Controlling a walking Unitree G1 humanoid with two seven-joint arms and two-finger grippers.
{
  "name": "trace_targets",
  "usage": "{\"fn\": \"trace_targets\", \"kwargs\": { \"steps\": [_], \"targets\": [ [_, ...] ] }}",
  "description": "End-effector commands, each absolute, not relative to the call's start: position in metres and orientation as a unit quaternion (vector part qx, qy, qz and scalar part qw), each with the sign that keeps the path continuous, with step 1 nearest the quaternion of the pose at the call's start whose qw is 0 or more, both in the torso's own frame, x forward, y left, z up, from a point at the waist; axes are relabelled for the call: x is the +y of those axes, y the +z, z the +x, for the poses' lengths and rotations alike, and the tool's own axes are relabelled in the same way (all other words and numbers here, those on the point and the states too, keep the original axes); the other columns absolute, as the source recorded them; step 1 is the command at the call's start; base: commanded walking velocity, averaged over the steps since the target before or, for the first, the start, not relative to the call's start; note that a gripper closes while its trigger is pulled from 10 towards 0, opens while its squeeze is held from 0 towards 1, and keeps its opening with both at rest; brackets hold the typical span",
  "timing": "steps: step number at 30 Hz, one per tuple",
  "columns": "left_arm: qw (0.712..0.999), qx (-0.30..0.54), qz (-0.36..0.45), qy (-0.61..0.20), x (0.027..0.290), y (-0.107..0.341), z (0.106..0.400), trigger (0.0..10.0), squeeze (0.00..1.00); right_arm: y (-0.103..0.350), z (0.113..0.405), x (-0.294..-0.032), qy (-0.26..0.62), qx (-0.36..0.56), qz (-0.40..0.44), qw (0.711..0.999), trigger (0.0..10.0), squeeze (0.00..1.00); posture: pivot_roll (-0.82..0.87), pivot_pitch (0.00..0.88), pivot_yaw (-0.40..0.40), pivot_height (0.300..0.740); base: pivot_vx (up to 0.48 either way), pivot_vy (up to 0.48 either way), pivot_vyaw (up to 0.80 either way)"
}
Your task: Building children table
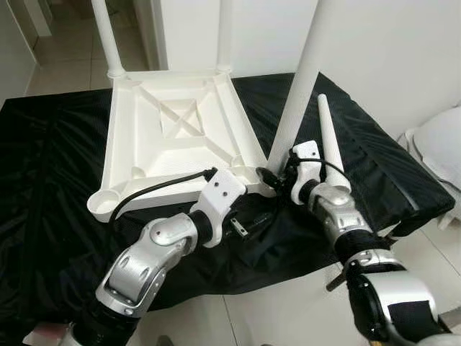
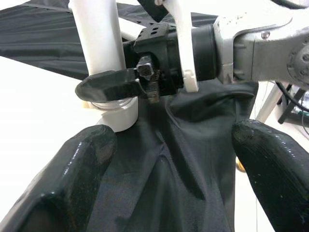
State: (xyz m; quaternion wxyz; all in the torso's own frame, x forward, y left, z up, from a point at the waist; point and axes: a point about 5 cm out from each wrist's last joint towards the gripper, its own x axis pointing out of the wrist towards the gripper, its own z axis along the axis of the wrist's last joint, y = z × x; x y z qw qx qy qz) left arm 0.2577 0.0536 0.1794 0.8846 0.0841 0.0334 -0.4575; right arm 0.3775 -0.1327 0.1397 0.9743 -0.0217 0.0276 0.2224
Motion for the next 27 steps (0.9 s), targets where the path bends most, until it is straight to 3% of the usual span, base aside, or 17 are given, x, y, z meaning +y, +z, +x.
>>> {"fn": "trace_targets", "kwargs": {
  "steps": [1, 8, 20, 21, 22, 24, 25, 27],
  "targets": [
    [0.879, 0.032, 0.086, -0.467, 0.053, 0.182, 0.257, 10.0, 0.0, 0.134, 0.376, -0.129, 0.171, 0.039, 0.031, 0.984, 0.0, 0.0, -0.03, 0.04, -0.013, 0.74, 0.0, 0.0, 0.0],
    [0.878, 0.033, 0.082, -0.471, 0.051, 0.181, 0.256, 10.0, 0.0, 0.13, 0.371, -0.099, 0.083, 0.039, 0.057, 0.994, 0.0, 0.0, -0.04, 0.038, -0.019, 0.74, 0.0, 0.0, 0.0],
    [0.876, 0.032, 0.082, -0.474, 0.049, 0.18, 0.255, 10.0, 0.0, 0.126, 0.362, -0.078, 0.0, 0.045, 0.093, 0.995, 0.0, 0.0, -0.03, 0.023, -0.025, 0.74, 0.0, 0.0, 0.0],
    [0.876, 0.032, 0.082, -0.475, 0.049, 0.18, 0.255, 10.0, 0.0, 0.127, 0.361, -0.078, -0.003, 0.046, 0.095, 0.994, 2.4, 0.0, -0.04, 0.022, -0.026, 0.74, 0.0, 0.0, 0.0],
    [0.876, 0.032, 0.082, -0.475, 0.048, 0.18, 0.255, 10.0, 0.0, 0.127, 0.361, -0.079, -0.003, 0.046, 0.09, 0.995, 10.0, 0.0, -0.04, 0.022, -0.028, 0.74, 0.0, 0.0, 0.0],
    [0.876, 0.032, 0.081, -0.475, 0.048, 0.18, 0.255, 10.0, 0.0, 0.128, 0.361, -0.08, -0.001, 0.046, 0.089, 0.995, 10.0, 0.0, -0.04, 0.022, -0.028, 0.74, 0.0, 0.0, 0.0],
    [0.876, 0.032, 0.082, -0.475, 0.048, 0.18, 0.255, 10.0, 0.0, 0.13, 0.362, -0.083, 0.002, 0.038, 0.084, 0.996, 10.0, 0.47, -0.04, 0.022, -0.028, 0.74, 0.0, 0.0, 0.0],
    [0.876, 0.032, 0.082, -0.475, 0.048, 0.18, 0.255, 10.0, 0.0, 0.13, 0.362, -0.083, 0.002, 0.038, 0.084, 0.996, 10.0, 0.47, -0.04, 0.022, -0.028, 0.74, 0.0, 0.0, 0.0]
  ]
}}
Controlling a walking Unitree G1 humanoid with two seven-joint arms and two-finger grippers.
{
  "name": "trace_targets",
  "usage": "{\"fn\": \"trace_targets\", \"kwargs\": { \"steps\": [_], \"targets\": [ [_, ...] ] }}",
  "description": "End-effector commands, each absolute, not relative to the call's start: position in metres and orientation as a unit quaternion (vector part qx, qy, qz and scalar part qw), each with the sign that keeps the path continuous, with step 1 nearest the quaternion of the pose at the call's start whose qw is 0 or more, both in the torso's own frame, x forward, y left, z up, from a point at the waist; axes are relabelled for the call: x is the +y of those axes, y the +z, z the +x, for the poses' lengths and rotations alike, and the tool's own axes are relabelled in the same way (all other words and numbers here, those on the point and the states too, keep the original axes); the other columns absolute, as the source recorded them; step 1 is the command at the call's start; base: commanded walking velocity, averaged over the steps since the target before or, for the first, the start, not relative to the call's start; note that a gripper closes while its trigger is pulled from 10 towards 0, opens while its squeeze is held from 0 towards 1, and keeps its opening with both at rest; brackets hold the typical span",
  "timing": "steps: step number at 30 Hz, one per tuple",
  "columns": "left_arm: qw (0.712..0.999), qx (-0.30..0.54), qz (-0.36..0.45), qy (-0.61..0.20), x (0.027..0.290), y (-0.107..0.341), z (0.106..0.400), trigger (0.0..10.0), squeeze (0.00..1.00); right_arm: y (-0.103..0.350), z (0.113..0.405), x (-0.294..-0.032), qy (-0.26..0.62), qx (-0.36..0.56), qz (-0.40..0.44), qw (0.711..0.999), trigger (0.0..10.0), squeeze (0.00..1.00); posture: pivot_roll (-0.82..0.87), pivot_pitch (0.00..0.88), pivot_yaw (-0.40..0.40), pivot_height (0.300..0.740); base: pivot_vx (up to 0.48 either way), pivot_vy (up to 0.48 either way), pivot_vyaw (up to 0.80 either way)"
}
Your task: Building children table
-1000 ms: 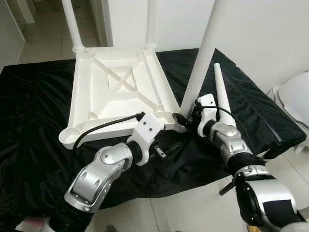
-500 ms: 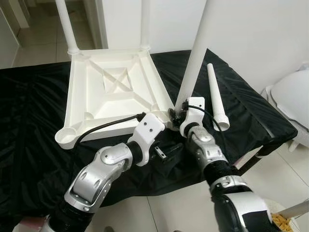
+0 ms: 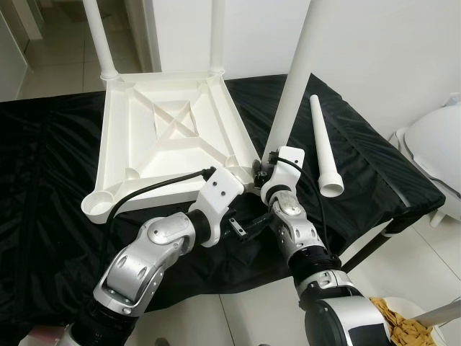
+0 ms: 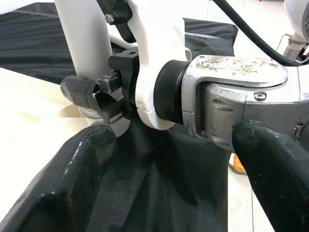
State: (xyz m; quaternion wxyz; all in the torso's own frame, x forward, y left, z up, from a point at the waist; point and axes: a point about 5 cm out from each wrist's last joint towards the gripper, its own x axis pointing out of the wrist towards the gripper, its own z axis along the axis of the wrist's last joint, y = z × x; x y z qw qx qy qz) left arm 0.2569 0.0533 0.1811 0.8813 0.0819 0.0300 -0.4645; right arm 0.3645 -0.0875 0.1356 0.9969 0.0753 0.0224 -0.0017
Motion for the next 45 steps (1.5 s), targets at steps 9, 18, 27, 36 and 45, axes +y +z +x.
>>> {"fn": "trace_targets", "kwargs": {
  "steps": [9, 18, 27, 36, 45],
  "targets": [
    [0.875, 0.032, 0.082, -0.476, 0.048, 0.18, 0.253, 10.0, 0.0, 0.147, 0.365, -0.104, 0.066, -0.011, 0.092, 0.993, 10.0, 0.81, -0.03, 0.012, -0.035, 0.74, 0.0, 0.0, 0.0],
    [0.874, 0.033, 0.082, -0.478, 0.047, 0.179, 0.253, 10.0, 0.0, 0.161, 0.367, -0.132, 0.196, -0.035, 0.03, 0.979, 10.0, 0.0, -0.04, 0.009, -0.032, 0.74, 0.0, 0.0, 0.0],
    [0.872, 0.032, 0.086, -0.48, 0.047, 0.18, 0.254, 10.0, 0.0, 0.162, 0.371, -0.145, 0.292, -0.016, -0.027, 0.956, 10.0, 0.0, -0.04, 0.003, -0.027, 0.74, 0.0, 0.0, 0.0],
    [0.874, 0.031, 0.087, -0.478, 0.049, 0.181, 0.253, 10.0, 0.0, 0.156, 0.373, -0.156, 0.352, 0.017, -0.081, 0.932, 10.0, 0.0, -0.02, 0.002, -0.027, 0.74, 0.0, 0.0, 0.0],
    [0.875, 0.031, 0.089, -0.475, 0.05, 0.182, 0.254, 10.0, 0.0, 0.152, 0.378, -0.157, 0.35, 0.029, -0.079, 0.933, 10.0, 0.0, -0.01, 0.001, -0.023, 0.74, 0.0, 0.0, 0.0]
  ]
}}
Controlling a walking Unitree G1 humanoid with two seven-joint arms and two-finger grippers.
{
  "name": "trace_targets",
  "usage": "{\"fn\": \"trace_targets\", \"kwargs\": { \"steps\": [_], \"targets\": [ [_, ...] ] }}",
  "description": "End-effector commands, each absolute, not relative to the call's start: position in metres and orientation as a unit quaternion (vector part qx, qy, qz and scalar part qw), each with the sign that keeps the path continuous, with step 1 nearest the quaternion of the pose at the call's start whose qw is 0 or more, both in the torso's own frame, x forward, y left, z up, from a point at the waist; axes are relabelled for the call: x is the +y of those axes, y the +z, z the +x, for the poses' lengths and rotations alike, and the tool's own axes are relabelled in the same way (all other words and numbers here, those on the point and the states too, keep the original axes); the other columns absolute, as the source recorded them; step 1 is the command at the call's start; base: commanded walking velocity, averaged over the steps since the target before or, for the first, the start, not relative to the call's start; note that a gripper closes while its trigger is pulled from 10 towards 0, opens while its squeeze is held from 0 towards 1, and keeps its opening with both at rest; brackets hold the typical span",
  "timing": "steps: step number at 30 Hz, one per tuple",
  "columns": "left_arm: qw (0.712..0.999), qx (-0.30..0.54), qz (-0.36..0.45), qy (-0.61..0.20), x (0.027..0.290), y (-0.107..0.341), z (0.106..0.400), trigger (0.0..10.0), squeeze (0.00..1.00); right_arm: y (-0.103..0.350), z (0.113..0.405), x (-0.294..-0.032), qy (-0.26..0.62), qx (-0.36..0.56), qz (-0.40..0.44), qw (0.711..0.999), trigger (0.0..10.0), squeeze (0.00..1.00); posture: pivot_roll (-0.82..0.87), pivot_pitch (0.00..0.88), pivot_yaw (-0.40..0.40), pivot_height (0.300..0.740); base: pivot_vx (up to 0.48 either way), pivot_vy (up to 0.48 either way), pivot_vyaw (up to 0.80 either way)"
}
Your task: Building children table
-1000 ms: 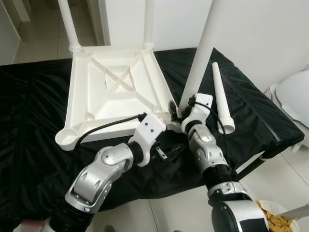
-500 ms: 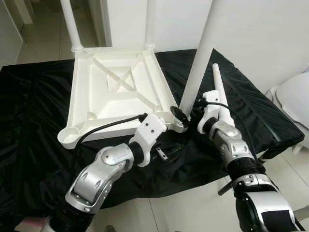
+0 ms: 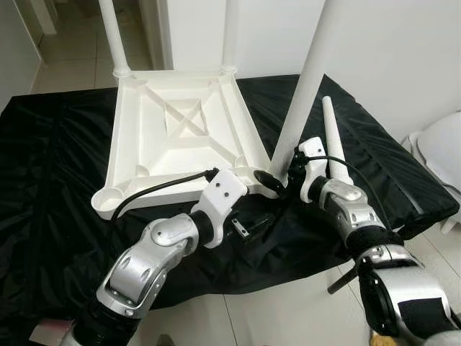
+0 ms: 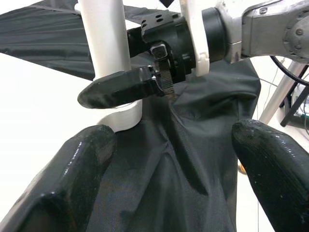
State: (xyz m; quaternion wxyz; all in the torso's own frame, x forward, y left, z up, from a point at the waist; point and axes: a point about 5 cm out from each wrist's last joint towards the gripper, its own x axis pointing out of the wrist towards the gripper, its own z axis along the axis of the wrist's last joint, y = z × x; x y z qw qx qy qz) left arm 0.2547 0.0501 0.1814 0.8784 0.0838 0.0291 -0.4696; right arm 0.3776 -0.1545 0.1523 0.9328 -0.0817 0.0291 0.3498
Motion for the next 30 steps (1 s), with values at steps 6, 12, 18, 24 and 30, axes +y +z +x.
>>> {"fn": "trace_targets", "kwargs": {
  "steps": [6, 12, 18, 24, 30],
  "targets": [
    [0.875, 0.031, 0.089, -0.475, 0.05, 0.182, 0.254, 10.0, 0.0, 0.152, 0.379, -0.157, 0.349, 0.031, -0.08, 0.933, 0.0, 0.0, -0.01, 0.002, -0.022, 0.74, 0.0, 0.0, 0.0],
    [0.876, 0.031, 0.089, -0.473, 0.051, 0.183, 0.254, 10.0, 0.0, 0.146, 0.378, -0.157, 0.346, 0.044, -0.085, 0.933, 0.0, 0.0, -0.01, 0.009, -0.023, 0.74, 0.0, 0.0, 0.0],
    [0.878, 0.03, 0.087, -0.47, 0.051, 0.184, 0.255, 10.0, 0.0, 0.137, 0.379, -0.163, 0.293, 0.068, -0.082, 0.95, 0.0, 0.0, -0.02, 0.028, -0.02, 0.74, 0.0, 0.0, 0.0],
    [0.88, 0.03, 0.087, -0.467, 0.052, 0.184, 0.256, 10.0, 0.0, 0.137, 0.38, -0.164, 0.27, 0.059, -0.062, 0.959, 0.0, 0.0, -0.02, 0.034, -0.021, 0.74, 0.0, 0.0, 0.0],
    [0.881, 0.031, 0.086, -0.464, 0.054, 0.184, 0.256, 10.0, 0.0, 0.137, 0.382, -0.158, 0.195, 0.045, -0.009, 0.98, 0.0, 0.0, -0.02, 0.038, -0.018, 0.74, 0.0, 0.0, 0.0]
  ]
}}
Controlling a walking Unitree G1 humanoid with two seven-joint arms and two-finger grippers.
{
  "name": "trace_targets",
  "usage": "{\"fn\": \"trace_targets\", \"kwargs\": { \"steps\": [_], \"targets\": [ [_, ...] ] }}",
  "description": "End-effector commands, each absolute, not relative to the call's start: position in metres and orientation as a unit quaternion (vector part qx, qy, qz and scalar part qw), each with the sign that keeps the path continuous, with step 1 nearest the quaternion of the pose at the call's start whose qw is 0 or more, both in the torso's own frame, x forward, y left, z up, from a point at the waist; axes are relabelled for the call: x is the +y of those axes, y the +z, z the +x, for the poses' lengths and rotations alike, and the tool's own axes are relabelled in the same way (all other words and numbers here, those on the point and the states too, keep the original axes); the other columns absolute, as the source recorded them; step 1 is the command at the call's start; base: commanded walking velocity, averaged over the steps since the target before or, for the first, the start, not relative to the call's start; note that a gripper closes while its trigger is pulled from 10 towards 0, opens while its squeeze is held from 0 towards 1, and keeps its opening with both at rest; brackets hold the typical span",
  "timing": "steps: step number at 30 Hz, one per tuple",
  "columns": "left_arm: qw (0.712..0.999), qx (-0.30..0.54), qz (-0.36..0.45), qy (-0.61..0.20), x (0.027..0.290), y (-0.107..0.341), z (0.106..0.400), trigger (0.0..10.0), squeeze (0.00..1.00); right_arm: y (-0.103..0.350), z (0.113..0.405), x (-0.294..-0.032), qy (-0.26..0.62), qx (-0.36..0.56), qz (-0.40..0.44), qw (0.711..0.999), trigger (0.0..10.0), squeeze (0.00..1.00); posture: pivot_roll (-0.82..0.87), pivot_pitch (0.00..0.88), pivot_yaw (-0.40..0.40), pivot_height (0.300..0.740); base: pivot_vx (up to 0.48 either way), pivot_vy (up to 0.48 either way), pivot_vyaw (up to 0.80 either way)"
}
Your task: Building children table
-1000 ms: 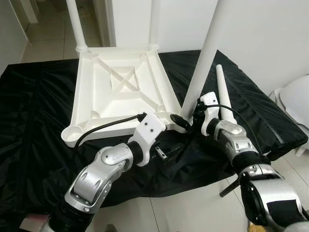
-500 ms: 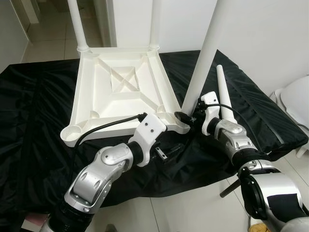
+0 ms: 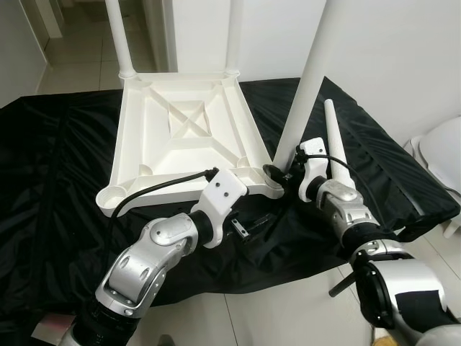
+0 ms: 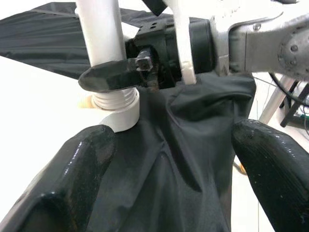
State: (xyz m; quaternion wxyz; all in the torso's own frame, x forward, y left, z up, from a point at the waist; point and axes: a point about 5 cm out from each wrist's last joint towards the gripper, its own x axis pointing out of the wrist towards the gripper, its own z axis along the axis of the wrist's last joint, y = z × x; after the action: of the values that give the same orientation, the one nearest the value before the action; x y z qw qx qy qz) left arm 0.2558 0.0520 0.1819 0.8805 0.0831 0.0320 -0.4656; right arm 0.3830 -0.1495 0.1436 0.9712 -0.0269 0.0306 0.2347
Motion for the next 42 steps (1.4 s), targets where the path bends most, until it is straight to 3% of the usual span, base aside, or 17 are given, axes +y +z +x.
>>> {"fn": "trace_targets", "kwargs": {
  "steps": [1, 8, 18, 25, 26, 27, 30, 31, 36, 42],
  "targets": [
    [0.881, 0.032, 0.086, -0.464, 0.054, 0.184, 0.256, 10.0, 0.0, 0.139, 0.383, -0.155, 0.172, 0.036, 0.0, 0.984, 0.0, 0.0, -0.03, 0.037, -0.016, 0.74, 0.0, 0.0, 0.0],
    [0.88, 0.031, 0.087, -0.466, 0.053, 0.184, 0.257, 10.0, 0.0, 0.142, 0.383, -0.142, 0.124, 0.018, 0.025, 0.992, 0.0, 0.0, -0.03, 0.035, -0.014, 0.74, 0.0, 0.0, 0.0],
    [0.878, 0.029, 0.086, -0.471, 0.051, 0.184, 0.259, 10.0, 0.0, 0.139, 0.375, -0.105, -0.025, 0.014, 0.08, 0.996, 0.0, 0.0, -0.04, 0.03, -0.008, 0.74, 0.0, 0.0, 0.0],
    [0.878, 0.029, 0.086, -0.47, 0.051, 0.185, 0.259, 10.0, 0.0, 0.134, 0.371, -0.097, -0.034, 0.028, 0.091, 0.995, 0.0, 0.0, -0.04, 0.035, -0.01, 0.74, 0.0, 0.0, 0.0],
    [0.878, 0.029, 0.085, -0.47, 0.051, 0.185, 0.258, 10.0, 0.0, 0.133, 0.37, -0.096, -0.028, 0.03, 0.091, 0.995, 2.6, 0.0, -0.04, 0.035, -0.01, 0.74, 0.0, 0.0, 0.0],
    [0.878, 0.029, 0.084, -0.47, 0.05, 0.185, 0.258, 10.0, 0.0, 0.135, 0.37, -0.095, -0.021, 0.028, 0.085, 0.996, 10.0, 0.0, -0.04, 0.036, -0.01, 0.74, 0.0, 0.0, 0.0],
    [0.878, 0.03, 0.084, -0.471, 0.05, 0.185, 0.257, 10.0, 0.0, 0.136, 0.37, -0.096, -0.02, 0.027, 0.085, 0.996, 10.0, 0.0, -0.04, 0.037, -0.009, 0.74, 0.0, 0.0, 0.0],
    [0.878, 0.03, 0.084, -0.471, 0.05, 0.185, 0.257, 10.0, 0.0, 0.138, 0.371, -0.098, -0.013, 0.02, 0.083, 0.996, 10.0, 1.0, -0.04, 0.037, -0.01, 0.74, 0.0, 0.0, 0.0],
    [0.878, 0.03, 0.084, -0.471, 0.05, 0.185, 0.258, 10.0, 0.0, 0.142, 0.372, -0.101, -0.006, 0.012, 0.084, 0.996, 10.0, 1.0, -0.04, 0.038, -0.01, 0.74, 0.0, 0.0, 0.0],
    [0.878, 0.031, 0.085, -0.469, 0.051, 0.185, 0.257, 10.0, 0.0, 0.151, 0.375, -0.113, 0.075, -0.005, 0.071, 0.995, 10.0, 1.0, -0.03, 0.038, -0.012, 0.74, 0.0, 0.0, 0.0]
  ]
}}
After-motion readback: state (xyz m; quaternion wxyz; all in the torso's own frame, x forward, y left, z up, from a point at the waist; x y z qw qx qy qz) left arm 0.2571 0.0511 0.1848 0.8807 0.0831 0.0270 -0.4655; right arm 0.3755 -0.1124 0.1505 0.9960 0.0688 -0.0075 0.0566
